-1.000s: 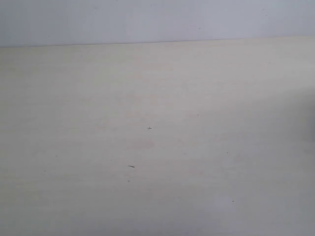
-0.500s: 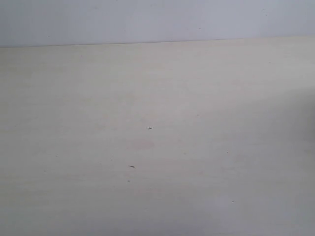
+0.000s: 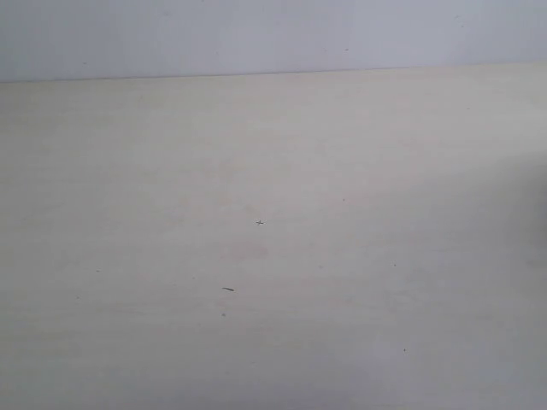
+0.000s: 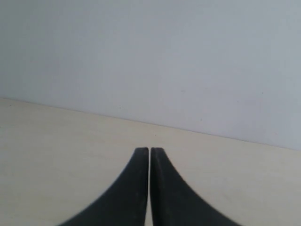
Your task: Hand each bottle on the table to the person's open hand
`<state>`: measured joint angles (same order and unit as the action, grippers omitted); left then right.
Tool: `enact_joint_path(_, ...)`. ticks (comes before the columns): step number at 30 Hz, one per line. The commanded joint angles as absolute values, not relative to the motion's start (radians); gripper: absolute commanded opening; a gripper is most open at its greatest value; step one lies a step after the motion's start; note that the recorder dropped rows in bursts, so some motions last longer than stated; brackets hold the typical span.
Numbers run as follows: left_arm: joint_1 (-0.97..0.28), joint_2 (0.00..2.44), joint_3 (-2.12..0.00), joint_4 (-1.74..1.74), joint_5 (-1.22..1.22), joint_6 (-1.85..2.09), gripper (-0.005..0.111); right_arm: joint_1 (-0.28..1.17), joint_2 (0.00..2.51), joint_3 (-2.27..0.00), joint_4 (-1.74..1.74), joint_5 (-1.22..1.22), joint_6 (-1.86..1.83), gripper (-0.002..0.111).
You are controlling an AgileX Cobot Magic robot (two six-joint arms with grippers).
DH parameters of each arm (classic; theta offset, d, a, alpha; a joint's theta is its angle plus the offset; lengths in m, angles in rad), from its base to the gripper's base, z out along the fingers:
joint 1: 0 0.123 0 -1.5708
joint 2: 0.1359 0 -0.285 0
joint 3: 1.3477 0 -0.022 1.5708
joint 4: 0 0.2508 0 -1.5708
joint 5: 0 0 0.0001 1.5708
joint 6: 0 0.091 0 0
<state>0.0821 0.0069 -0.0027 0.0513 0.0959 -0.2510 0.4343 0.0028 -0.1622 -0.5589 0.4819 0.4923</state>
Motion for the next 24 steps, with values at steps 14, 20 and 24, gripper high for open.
enact_joint_path(14,0.084,0.000,0.000,0.042,0.087,-0.246,0.004,0.342,0.000,-0.158,-0.602,0.455,0.504,0.001)
enact_joint_path(20,0.084,0.045,0.000,0.042,0.087,-0.246,0.004,0.102,0.000,-0.156,-0.602,0.309,0.626,0.001)
enact_joint_path(24,0.084,0.083,0.000,0.042,0.087,-0.246,0.004,0.024,0.000,-0.156,-0.558,0.245,0.636,0.001)
